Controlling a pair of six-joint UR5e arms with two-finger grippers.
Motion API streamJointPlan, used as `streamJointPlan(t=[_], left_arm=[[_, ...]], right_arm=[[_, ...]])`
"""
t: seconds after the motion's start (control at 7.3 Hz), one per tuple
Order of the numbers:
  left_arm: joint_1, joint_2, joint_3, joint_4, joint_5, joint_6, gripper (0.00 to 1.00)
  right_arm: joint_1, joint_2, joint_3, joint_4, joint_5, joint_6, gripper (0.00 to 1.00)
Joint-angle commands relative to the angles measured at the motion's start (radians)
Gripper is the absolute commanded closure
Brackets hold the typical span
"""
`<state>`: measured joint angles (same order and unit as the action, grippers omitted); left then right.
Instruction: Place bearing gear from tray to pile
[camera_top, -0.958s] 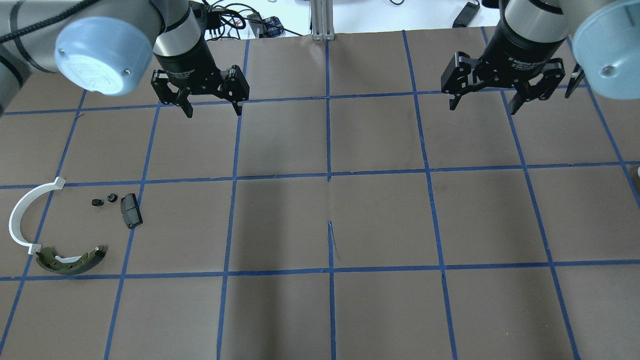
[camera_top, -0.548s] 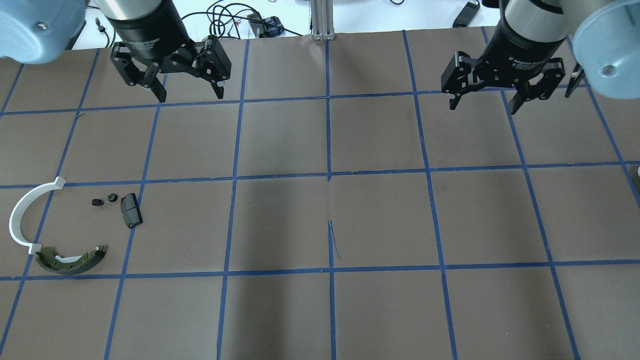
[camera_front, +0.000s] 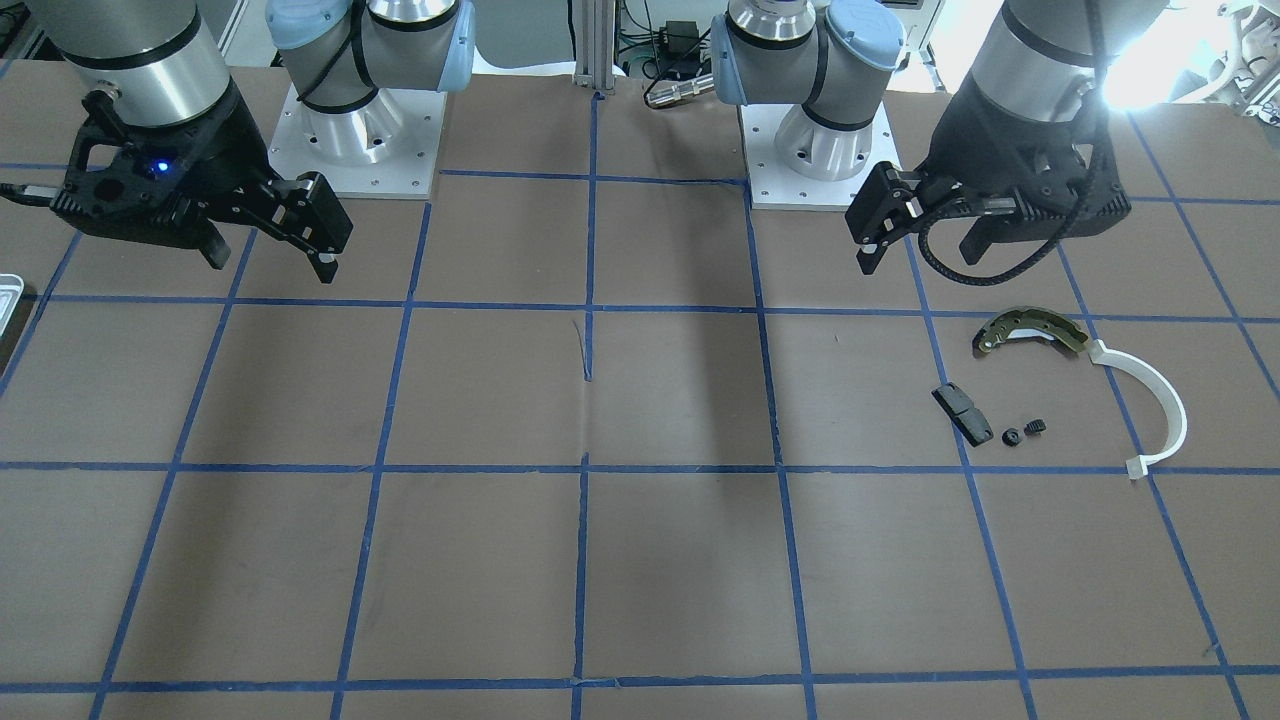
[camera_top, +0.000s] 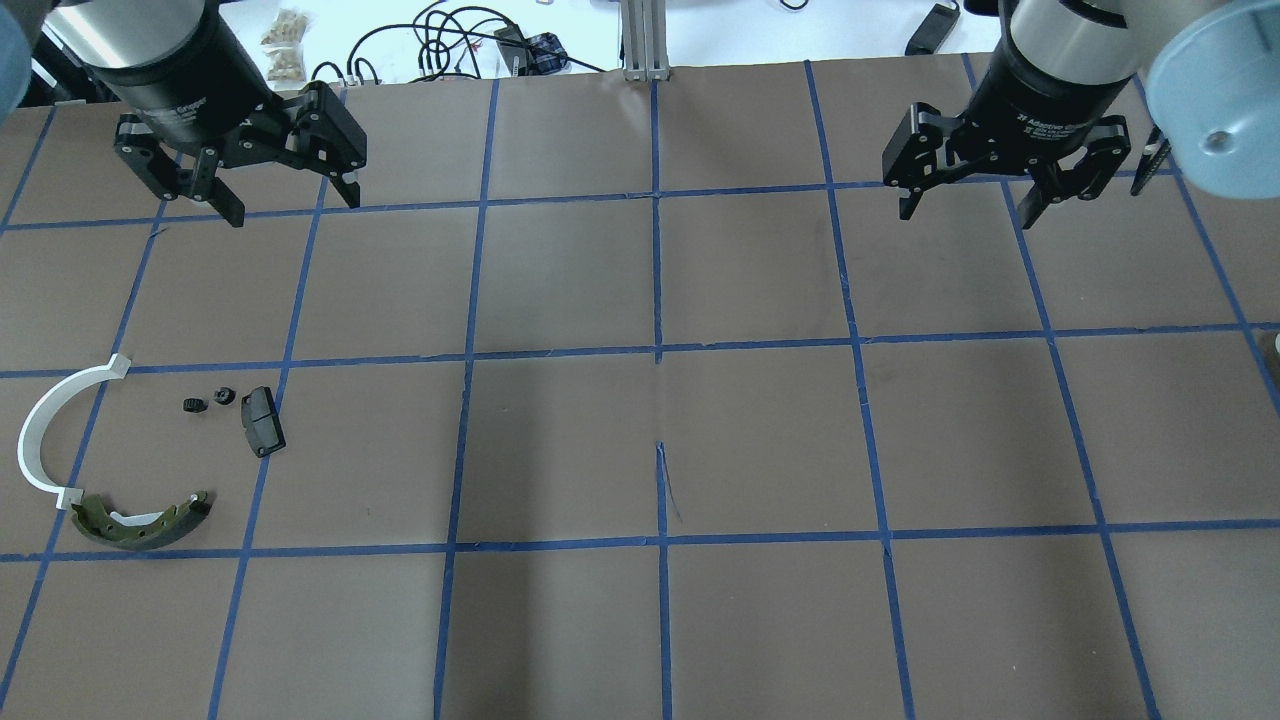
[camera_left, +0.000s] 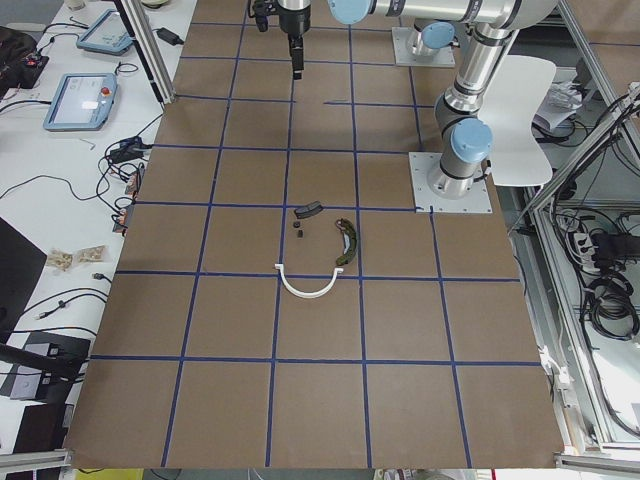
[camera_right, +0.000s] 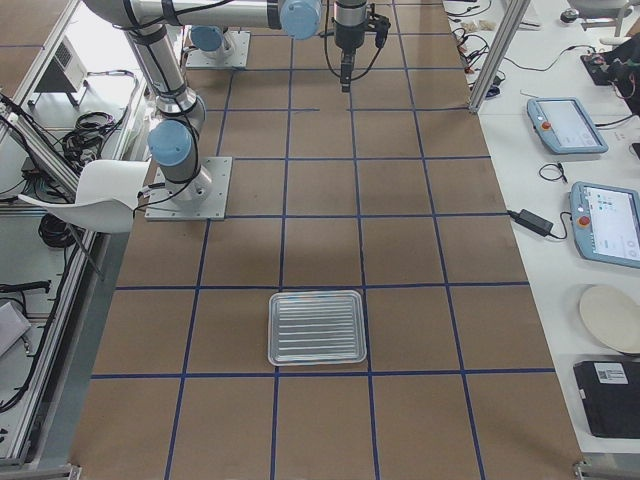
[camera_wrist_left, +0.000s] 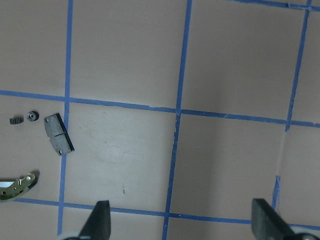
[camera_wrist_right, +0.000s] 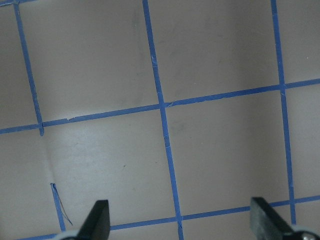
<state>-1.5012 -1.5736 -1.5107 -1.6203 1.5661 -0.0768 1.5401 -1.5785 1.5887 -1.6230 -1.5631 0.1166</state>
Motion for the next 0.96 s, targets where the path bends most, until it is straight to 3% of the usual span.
streamJointPlan(t=[0.0,0.82], left_arm=[[0.002,0.011,-0.023,0.008,0.003,-0.014,0.00],[-0.047,-0.002,0.004,-0.061,0.009,0.042,0.00]], right_arm=[[0.000,0.000,0.000,0.000,0.002,0.000,0.00],[0.000,0.000,0.000,0.000,-0.001,0.000,0.00]])
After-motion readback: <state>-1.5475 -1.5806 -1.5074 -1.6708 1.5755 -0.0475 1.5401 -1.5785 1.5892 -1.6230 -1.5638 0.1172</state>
